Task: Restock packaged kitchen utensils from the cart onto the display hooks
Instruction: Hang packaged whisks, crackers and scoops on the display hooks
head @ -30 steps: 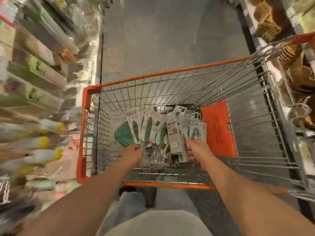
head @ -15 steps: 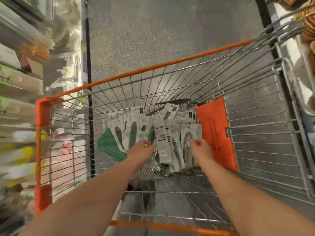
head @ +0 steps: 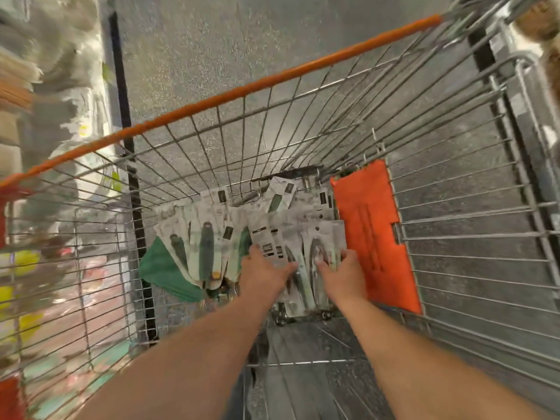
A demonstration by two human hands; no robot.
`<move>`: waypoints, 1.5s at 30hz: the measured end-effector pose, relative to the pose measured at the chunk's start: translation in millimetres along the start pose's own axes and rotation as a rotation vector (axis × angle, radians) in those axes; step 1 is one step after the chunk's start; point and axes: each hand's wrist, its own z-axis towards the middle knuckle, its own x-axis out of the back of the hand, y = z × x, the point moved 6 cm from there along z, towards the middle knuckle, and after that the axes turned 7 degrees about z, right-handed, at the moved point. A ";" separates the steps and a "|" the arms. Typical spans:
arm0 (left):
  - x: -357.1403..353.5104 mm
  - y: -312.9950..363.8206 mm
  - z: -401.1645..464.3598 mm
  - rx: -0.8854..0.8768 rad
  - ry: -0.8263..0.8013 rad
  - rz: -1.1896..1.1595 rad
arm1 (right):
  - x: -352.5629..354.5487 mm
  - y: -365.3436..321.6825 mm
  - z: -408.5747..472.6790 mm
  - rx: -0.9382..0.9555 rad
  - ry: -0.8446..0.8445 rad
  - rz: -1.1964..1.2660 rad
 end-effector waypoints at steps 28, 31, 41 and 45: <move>63.5 -48.8 -60.4 -0.066 -0.258 -0.641 | -26.5 -51.4 -68.9 -0.266 -0.427 0.667; 86.6 -62.4 -72.6 -0.088 -0.206 -0.741 | -33.9 -83.4 -95.6 -0.204 -0.509 0.642; 196.9 -137.6 -149.5 -0.322 0.048 -1.175 | -68.5 -203.3 -223.4 0.186 -0.805 0.470; 225.9 -196.0 -193.0 -0.430 0.222 -1.293 | -100.4 -225.8 -299.5 0.314 -0.853 0.379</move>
